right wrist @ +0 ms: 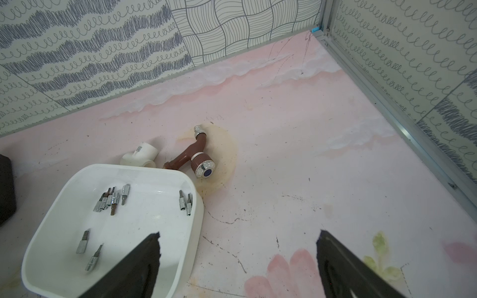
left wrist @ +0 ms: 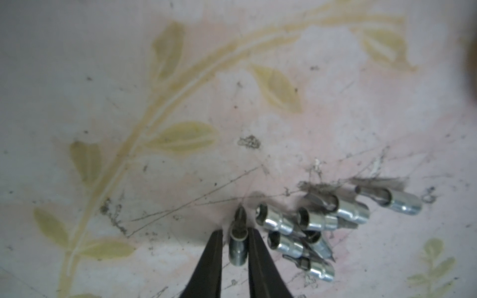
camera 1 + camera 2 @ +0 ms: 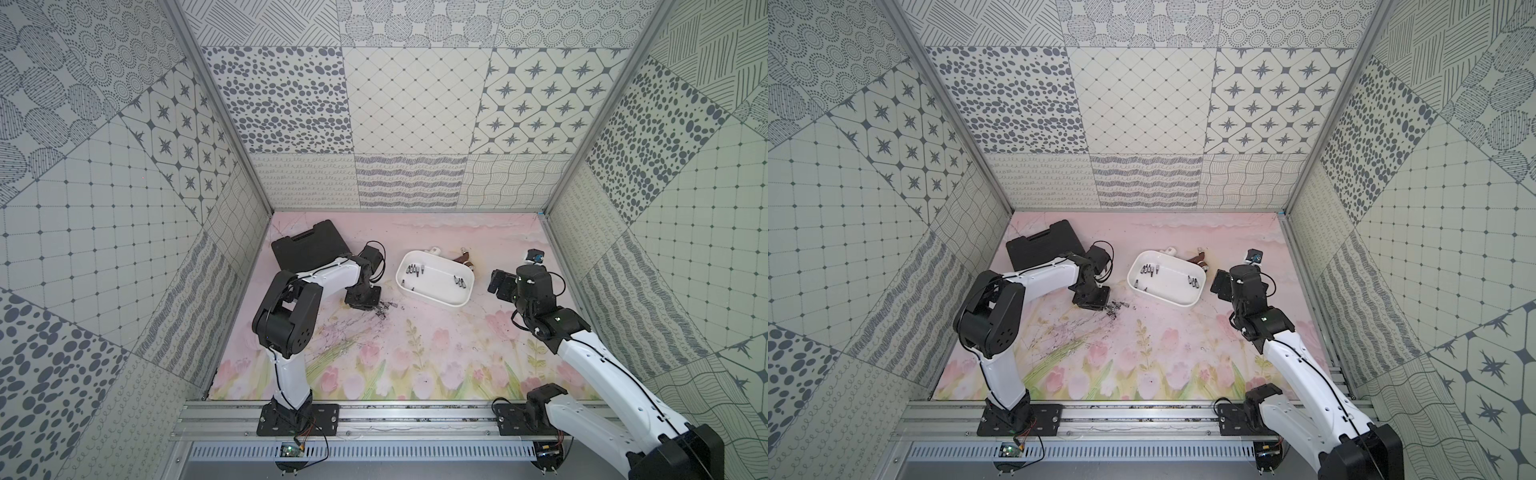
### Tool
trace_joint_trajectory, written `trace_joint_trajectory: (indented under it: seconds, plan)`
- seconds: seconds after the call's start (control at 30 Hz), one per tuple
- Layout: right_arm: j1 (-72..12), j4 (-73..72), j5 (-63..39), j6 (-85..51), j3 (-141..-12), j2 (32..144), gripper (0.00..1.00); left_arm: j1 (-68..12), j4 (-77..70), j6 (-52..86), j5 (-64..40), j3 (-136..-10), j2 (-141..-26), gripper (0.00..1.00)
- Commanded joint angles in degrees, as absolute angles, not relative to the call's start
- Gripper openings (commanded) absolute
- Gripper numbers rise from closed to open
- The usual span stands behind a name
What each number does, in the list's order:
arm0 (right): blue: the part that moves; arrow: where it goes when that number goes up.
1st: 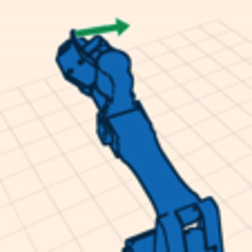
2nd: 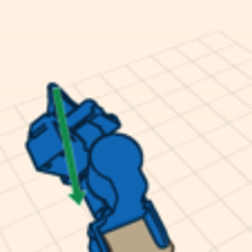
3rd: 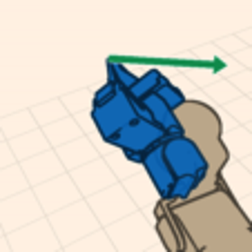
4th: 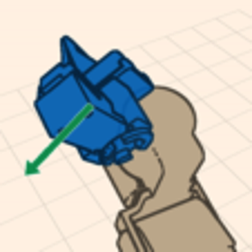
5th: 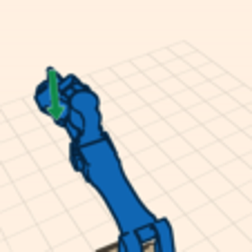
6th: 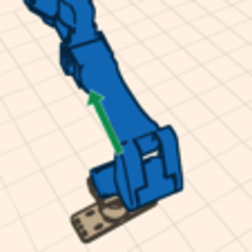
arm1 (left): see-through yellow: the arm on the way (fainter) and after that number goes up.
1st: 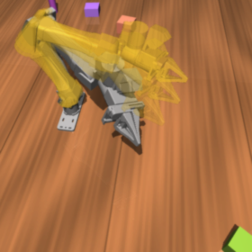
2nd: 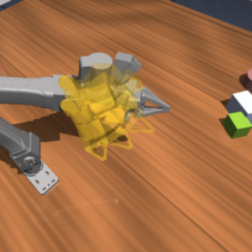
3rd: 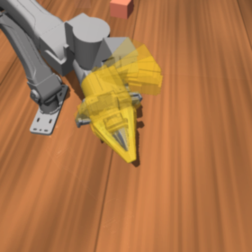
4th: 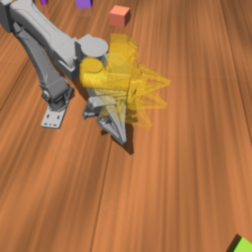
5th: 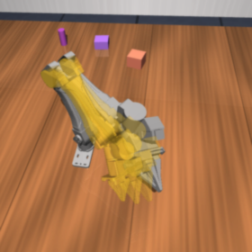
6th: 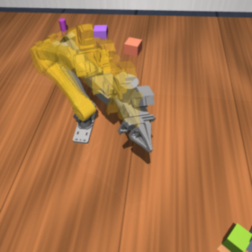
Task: Put the bit on the desktop into the storage box
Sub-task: Pick up the screwdriver bit from the center of the board.
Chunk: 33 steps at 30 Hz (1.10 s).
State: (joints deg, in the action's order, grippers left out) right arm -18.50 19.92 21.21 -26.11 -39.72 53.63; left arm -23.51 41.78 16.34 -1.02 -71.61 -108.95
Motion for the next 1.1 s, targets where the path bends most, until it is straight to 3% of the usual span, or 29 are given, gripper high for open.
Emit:
trace_joint_trajectory:
  seconds: [0.0,1.07]
  plan:
    - [-18.19,18.63,21.79,-25.57,-40.63,54.01,0.97,-23.33,41.06,16.08,-2.2,-71.8,-109.88,0.2]
    - [-18.11,18.62,21.36,-25.92,-40.34,53.49,0.97,-23.43,44.08,16.33,-0.32,-72.99,-103.41,0.13]
